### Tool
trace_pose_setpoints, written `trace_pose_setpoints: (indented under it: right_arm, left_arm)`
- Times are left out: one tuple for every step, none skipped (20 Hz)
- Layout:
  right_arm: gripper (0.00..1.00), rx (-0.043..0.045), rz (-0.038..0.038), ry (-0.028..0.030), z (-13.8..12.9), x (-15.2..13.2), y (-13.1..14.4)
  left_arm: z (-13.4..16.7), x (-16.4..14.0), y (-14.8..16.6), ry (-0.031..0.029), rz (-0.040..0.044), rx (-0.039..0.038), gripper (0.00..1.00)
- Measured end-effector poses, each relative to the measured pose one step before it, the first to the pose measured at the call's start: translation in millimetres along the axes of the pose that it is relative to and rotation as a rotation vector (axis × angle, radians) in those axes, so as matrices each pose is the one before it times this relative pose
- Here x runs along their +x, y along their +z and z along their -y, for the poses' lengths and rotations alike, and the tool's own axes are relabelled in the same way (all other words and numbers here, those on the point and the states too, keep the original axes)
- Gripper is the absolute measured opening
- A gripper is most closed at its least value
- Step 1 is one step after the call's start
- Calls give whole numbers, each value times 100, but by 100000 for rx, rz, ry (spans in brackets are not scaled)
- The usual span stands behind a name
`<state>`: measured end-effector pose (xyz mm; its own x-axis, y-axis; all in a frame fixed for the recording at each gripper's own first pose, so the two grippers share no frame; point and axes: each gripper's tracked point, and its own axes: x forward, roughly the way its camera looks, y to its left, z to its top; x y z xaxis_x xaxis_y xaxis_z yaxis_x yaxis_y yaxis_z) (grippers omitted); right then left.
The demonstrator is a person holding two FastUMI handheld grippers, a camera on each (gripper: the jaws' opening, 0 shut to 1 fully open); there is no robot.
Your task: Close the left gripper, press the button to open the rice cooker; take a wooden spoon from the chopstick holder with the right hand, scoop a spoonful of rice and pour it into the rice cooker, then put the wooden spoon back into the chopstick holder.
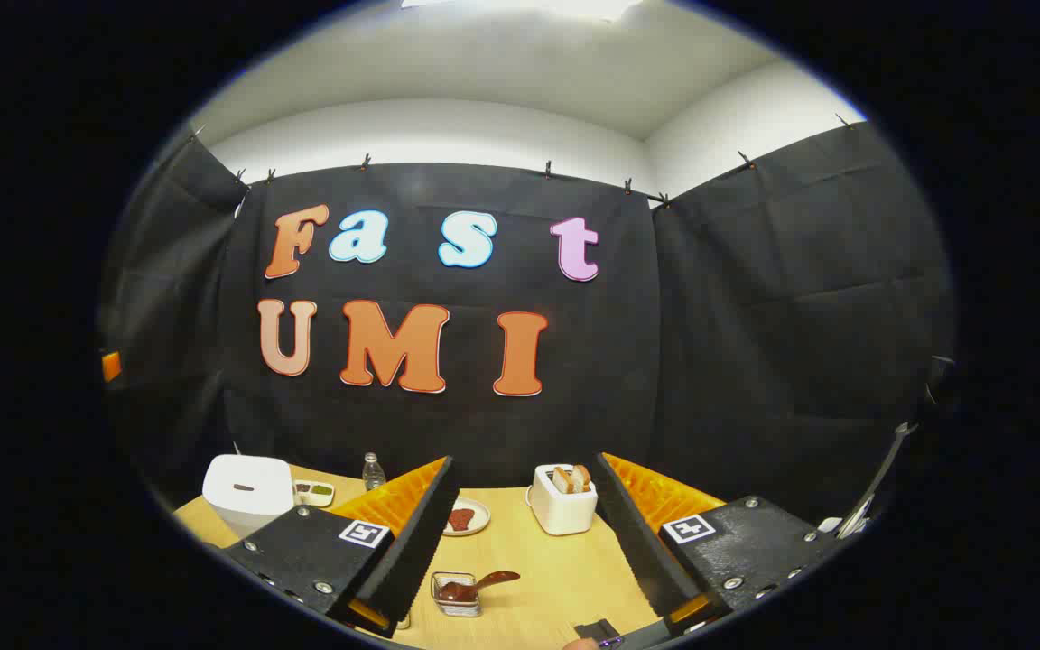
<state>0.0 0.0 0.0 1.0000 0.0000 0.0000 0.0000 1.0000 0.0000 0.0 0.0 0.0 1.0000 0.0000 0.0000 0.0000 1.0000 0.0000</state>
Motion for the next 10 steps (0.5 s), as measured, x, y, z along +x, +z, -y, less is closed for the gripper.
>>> trace_pose_setpoints:
  right_arm:
    - [94, 173, -82, 383, 0, 1, -10]
    - [94, -383, 379, -242, 120, -35, 154]
    - [94, -350, 559, -483, 206, -17, 190]
    - [94, 47, 262, -365, 140, -28, 173]
    - [94, 467, 19, -240, 120, 27, 67]
    - [94, 450, 213, -20, 38, -55, 102]
    - [94, 358, 69, 114, 9, -36, 142]
    - [94, -1, -107, 174, 9, -14, 65]
    - [94, -149, -147, -97, 100, -28, -132]
    - [94, -176, 40, -243, 48, 9, 7]
  left_arm:
    - [247, 146, 140, -536, 52, -540, 100]
    - [-49, 89, 69, -422, 391, 52, 100]
    - [157, 66, 166, -340, 439, 608, 100]
    - [-32, 191, 96, -45, 510, 789, 100]
    - [-34, 246, 68, 43, 441, 751, 100]
    - [177, 19, 52, -324, 145, 82, 100]
    - [309, 190, -2, -483, -405, -449, 100]
    - [187, 295, -135, -766, -473, -661, 100]
    - [210, 177, -114, -652, -319, -784, 100]
    - [61, 92, -84, -461, -276, -444, 100]
